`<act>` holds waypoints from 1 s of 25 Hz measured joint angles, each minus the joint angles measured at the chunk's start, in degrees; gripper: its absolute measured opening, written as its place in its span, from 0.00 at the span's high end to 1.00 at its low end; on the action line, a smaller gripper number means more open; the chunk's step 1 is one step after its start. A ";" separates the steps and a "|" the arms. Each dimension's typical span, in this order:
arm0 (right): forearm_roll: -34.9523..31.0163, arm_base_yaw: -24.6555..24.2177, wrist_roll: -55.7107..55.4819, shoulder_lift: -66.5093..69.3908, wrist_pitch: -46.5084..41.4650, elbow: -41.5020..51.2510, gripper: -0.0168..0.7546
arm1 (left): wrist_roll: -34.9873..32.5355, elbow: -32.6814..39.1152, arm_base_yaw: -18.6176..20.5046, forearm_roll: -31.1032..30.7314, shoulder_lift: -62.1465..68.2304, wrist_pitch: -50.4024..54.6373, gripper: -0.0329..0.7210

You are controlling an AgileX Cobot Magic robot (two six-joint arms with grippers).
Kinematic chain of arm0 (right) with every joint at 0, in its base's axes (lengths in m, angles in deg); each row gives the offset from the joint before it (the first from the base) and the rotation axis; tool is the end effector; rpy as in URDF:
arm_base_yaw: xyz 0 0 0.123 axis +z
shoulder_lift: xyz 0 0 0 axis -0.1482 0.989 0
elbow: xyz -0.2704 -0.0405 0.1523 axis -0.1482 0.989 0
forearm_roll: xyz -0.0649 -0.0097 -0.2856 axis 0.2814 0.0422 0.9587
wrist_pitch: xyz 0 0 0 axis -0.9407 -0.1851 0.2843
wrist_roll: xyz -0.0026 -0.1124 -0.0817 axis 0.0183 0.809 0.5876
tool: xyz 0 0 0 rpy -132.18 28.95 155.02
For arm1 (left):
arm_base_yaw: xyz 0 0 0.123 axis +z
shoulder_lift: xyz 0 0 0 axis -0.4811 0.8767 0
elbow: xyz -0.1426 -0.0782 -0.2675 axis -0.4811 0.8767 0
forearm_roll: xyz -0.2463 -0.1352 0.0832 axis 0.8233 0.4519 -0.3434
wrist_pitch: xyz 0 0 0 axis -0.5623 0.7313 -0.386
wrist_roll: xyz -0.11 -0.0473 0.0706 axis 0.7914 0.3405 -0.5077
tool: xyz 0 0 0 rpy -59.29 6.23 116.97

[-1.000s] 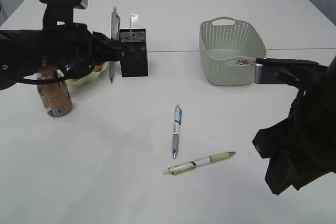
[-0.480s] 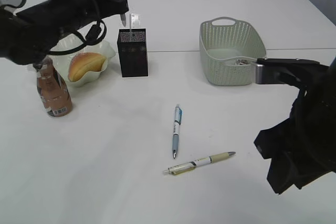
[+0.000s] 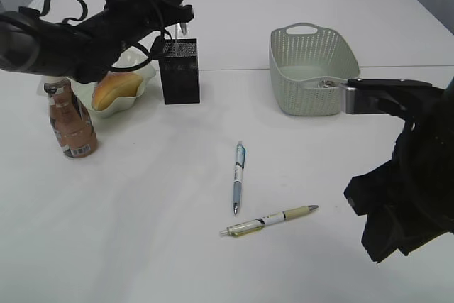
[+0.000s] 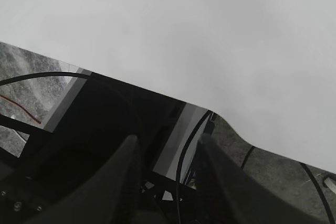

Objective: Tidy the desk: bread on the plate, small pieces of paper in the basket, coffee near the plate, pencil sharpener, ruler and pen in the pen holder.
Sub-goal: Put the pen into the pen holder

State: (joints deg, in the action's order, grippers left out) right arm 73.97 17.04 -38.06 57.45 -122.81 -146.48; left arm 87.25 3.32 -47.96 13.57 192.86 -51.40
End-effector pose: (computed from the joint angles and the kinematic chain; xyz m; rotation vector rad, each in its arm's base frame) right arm 0.2332 0.1454 0.2296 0.4271 -3.0764 -0.3550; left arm 0.5636 -0.2138 0.1968 0.2407 1.5167 -0.4746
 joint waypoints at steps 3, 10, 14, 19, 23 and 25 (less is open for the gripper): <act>0.00 0.00 0.00 0.00 0.00 0.00 0.64 | 0.00 -3.24 0.38 0.39 3.38 0.31 0.87; 0.05 0.00 0.00 0.00 0.00 0.00 0.64 | 0.00 -8.87 0.68 0.53 8.60 3.34 0.87; 0.14 0.00 0.00 0.00 0.00 0.00 0.64 | 0.00 -9.71 0.68 0.53 9.93 4.35 0.87; 0.14 0.00 0.00 0.00 0.00 0.00 0.64 | 0.00 -9.84 0.68 0.53 10.37 6.52 0.87; 0.14 0.00 0.00 0.00 0.00 0.00 0.64 | 0.00 -9.84 0.68 0.53 10.48 7.09 0.87; 0.14 0.00 0.00 0.00 0.00 0.00 0.64 | 0.00 -9.88 0.68 0.53 10.48 7.09 0.85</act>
State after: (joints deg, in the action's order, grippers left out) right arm 74.11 17.04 -38.06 57.45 -122.81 -146.48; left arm 87.25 -6.56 -47.28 14.10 203.34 -44.31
